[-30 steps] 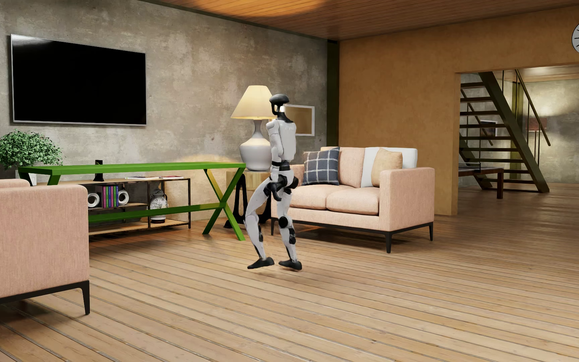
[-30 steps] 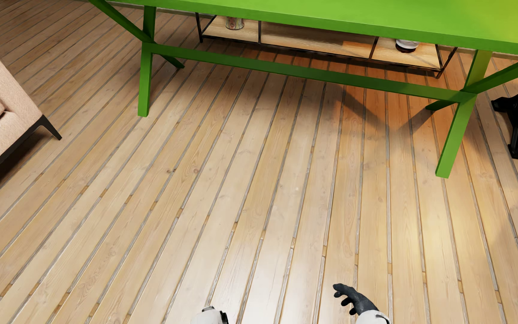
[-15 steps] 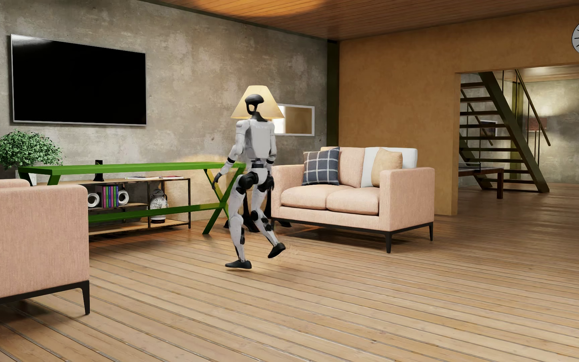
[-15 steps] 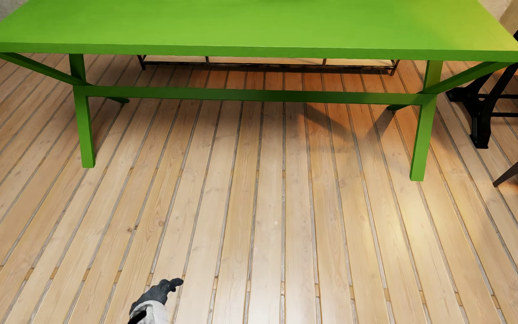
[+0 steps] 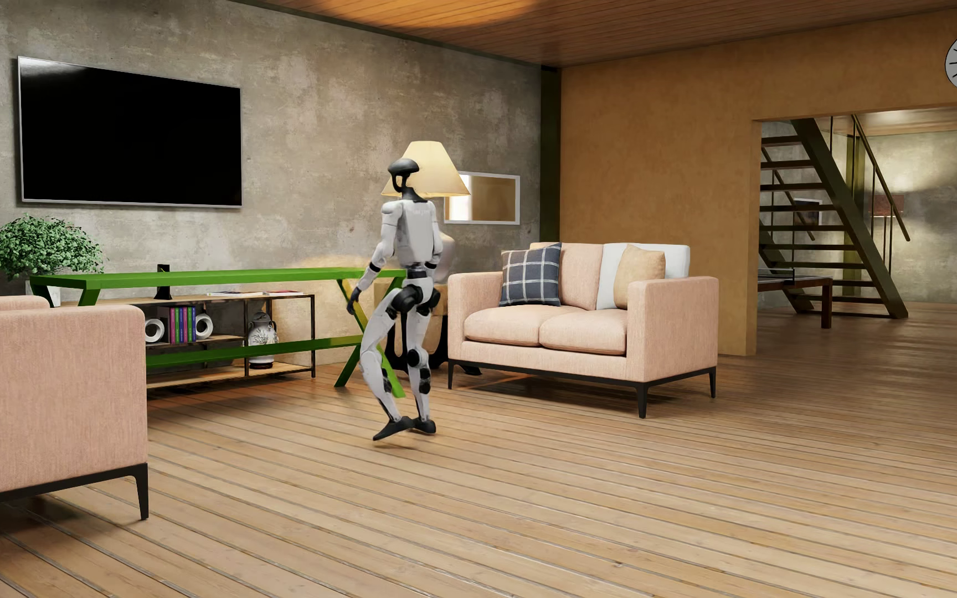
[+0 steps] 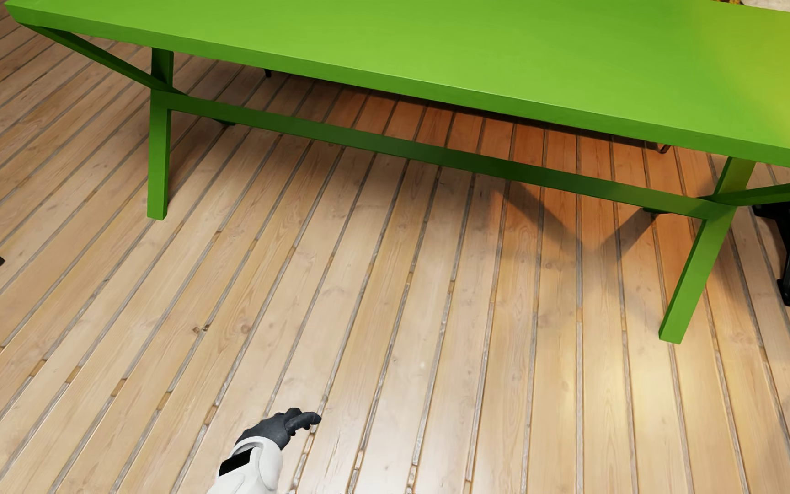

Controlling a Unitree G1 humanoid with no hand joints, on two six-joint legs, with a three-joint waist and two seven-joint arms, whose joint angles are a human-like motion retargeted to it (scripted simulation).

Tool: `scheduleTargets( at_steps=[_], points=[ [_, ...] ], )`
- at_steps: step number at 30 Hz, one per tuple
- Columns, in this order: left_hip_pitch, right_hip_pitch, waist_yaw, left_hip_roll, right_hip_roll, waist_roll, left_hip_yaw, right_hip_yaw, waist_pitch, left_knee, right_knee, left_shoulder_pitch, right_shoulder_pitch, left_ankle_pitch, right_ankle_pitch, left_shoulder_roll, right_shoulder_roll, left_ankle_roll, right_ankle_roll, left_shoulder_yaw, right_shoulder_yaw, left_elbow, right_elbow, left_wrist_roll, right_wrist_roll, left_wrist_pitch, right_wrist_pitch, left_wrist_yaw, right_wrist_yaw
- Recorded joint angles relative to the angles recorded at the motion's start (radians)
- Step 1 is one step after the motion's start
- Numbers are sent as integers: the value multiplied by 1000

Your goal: Head to the dark lime desk

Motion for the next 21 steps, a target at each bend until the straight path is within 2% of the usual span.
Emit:
scheduleTargets(
  at_steps=[1,3,4,5,6,7,8,10,12,15,16,18,21],
  points=[
    [-14,6,-2,15,8,12,-14,-10,1,4,1,37,-9,-48,-6,-26,-6,6,0,49,7,66,-12,-25,-2,39,-5,70,-10],
    [31,23,0,29,22,29,4,-9,-4,-135,-20,119,-28,-105,-6,-102,-31,62,3,239,22,184,-38,-182,-6,129,-14,188,-6],
    [86,37,3,11,25,35,14,0,-10,-261,-48,166,-34,-91,2,-122,-51,85,6,298,20,211,-51,-241,-2,164,-34,181,-7],
    [146,47,5,20,27,41,74,9,-16,-344,-62,211,-41,-135,5,-127,-61,114,11,288,18,223,-59,-245,1,188,-46,129,-12],
    [201,56,9,25,28,46,129,20,-23,-417,-77,258,-48,-163,10,-111,-72,130,16,224,15,224,-70,-206,10,172,-55,39,-13],
    [251,67,15,14,25,50,157,31,-29,-493,-94,303,-50,-162,17,-85,-80,132,21,162,4,213,-81,-166,17,134,-62,-35,-20],
    [282,73,21,1,17,50,174,37,-33,-543,-104,339,-49,-146,22,-66,-73,129,26,120,-21,204,-87,-138,37,108,-61,-83,-39],
    [319,80,27,-29,-9,43,193,39,-39,-604,-105,373,-42,-124,22,-56,-49,129,37,78,-54,190,-72,-101,57,124,-47,-115,-69],
    [337,94,31,-57,-35,37,190,28,-41,-629,-104,368,-33,-121,16,-43,-39,135,48,43,-44,175,-29,-68,38,134,-29,-117,-36],
    [355,117,39,-100,-80,29,166,1,-42,-638,-83,294,-24,-126,1,-54,-46,147,64,38,5,167,66,-62,-24,147,3,-94,59],
    [357,122,42,-111,-92,26,158,-7,-42,-634,-75,264,-27,-129,-3,-59,-38,150,68,37,14,152,92,-55,-39,143,28,-79,78],
    [357,135,45,-128,-112,21,142,-22,-41,-620,-65,211,-23,-137,-10,-71,-28,156,75,38,11,98,119,-52,-48,112,52,-47,97],
    [363,150,41,-146,-130,12,132,-33,-41,-615,-64,155,-18,-142,-12,-93,-14,164,82,46,1,15,104,-65,-45,58,36,22,62]
  ],
)
